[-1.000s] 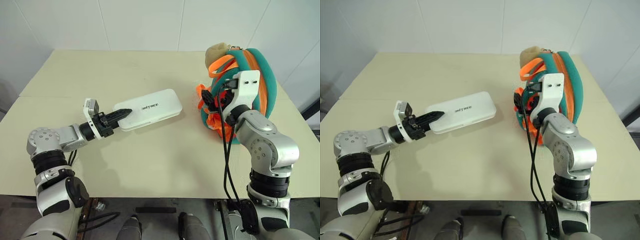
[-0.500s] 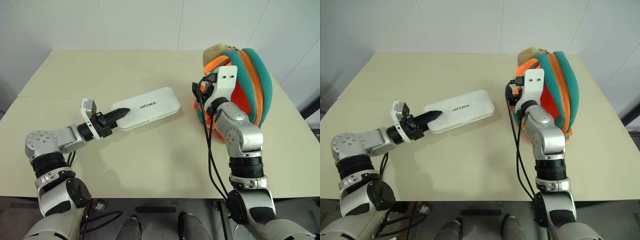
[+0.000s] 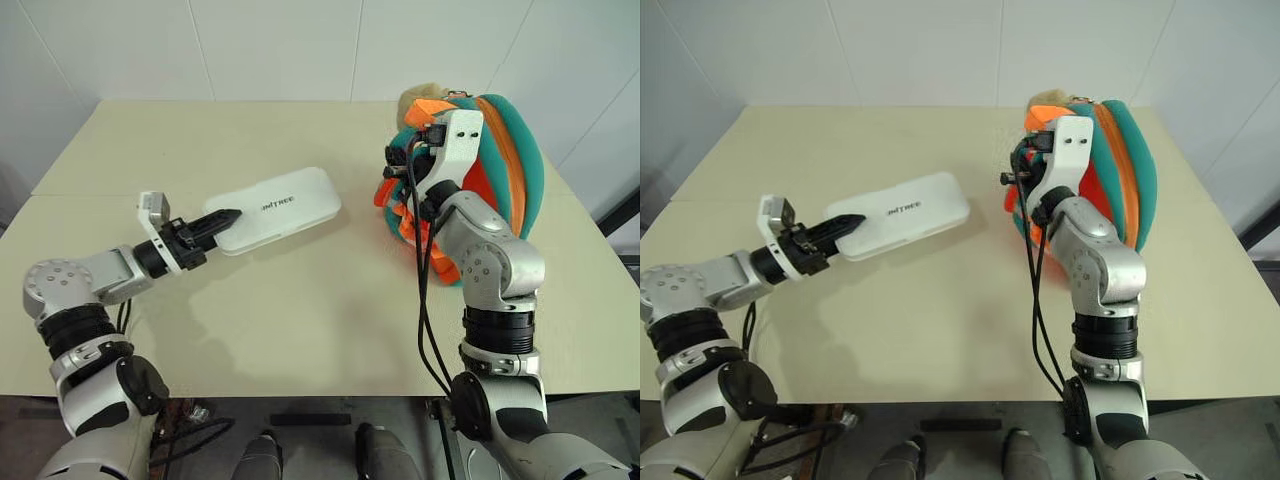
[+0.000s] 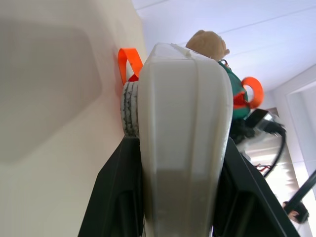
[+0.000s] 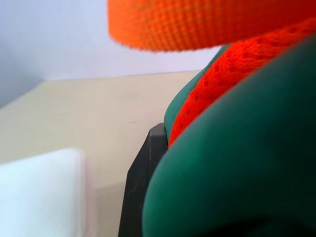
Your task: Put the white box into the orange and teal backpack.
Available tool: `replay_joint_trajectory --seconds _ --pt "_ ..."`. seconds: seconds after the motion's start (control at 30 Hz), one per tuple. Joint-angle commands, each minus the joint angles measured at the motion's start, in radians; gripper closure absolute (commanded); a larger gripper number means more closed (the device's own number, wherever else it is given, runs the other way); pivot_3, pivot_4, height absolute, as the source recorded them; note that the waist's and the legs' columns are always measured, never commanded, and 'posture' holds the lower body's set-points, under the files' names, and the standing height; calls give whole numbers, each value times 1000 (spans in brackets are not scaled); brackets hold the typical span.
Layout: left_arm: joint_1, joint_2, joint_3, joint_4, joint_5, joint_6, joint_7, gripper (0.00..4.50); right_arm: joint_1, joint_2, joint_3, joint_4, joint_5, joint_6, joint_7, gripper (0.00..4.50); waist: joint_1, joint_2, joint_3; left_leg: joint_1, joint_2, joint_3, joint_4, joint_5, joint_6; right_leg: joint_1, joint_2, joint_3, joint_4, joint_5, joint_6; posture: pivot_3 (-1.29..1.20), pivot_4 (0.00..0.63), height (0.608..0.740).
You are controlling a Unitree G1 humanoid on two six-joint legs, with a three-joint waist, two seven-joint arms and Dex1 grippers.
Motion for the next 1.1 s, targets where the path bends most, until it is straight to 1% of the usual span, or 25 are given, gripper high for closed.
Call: replay_joint_trajectory --seconds 0.03,0.3,0.47,0.57,0.77,0.9,0.97,1.03,1.1 --pt "-28 54 -12 25 -13 -30 -44 3250 -23 -43 12 -129 108 64 97 4500 1 0 0 0 0 0 -1 0 0 0 0 0 0 0 0 0 150 740" --pt "-75 148 -61 147 11 -115 -99 3250 -37 -159 11 -290 343 255 240 4500 1 0 0 -1 0 1 -3 0 0 -2 0 0 -2 0 0 0 150 740" --pt "-105 220 -118 224 38 -171 -159 3250 -41 -282 0 -345 493 315 365 4500 5 0 0 -1 0 1 -3 0 0 -2 0 0 -3 0 0 0 150 740" --pt "-123 248 -152 262 54 -192 -195 3250 -30 -338 -9 -360 566 324 411 4500 7 0 0 -1 0 1 -3 -1 1 -2 0 0 -3 0 0 0 150 740" --pt "-165 287 -228 329 97 -232 -267 3250 3 -468 -11 -390 679 296 580 4500 8 0 0 -2 0 2 -2 -1 1 -2 0 0 -4 -1 1 0 150 740" --pt "-185 298 -266 359 120 -252 -307 3250 11 -517 -3 -391 706 266 666 4500 7 -1 0 -2 0 2 -2 -1 1 -2 0 0 -4 -1 1 0 150 740" --pt "-194 298 -286 367 134 -270 -332 3250 37 -549 5 -393 699 238 747 4500 8 -1 0 -2 0 2 -2 -1 1 -2 0 0 -3 -1 1 0 150 740" --pt "-193 297 -316 352 150 -302 -370 3250 90 -598 36 -392 624 172 853 4500 10 -1 0 -2 0 2 -2 -1 1 -1 0 0 -4 -1 1 0 150 740" --pt "-169 290 -345 303 165 -373 -424 3250 142 -634 72 -351 525 78 934 4500 10 -1 0 -2 0 2 -1 -1 1 -1 0 0 -3 -1 2 0 150 740"
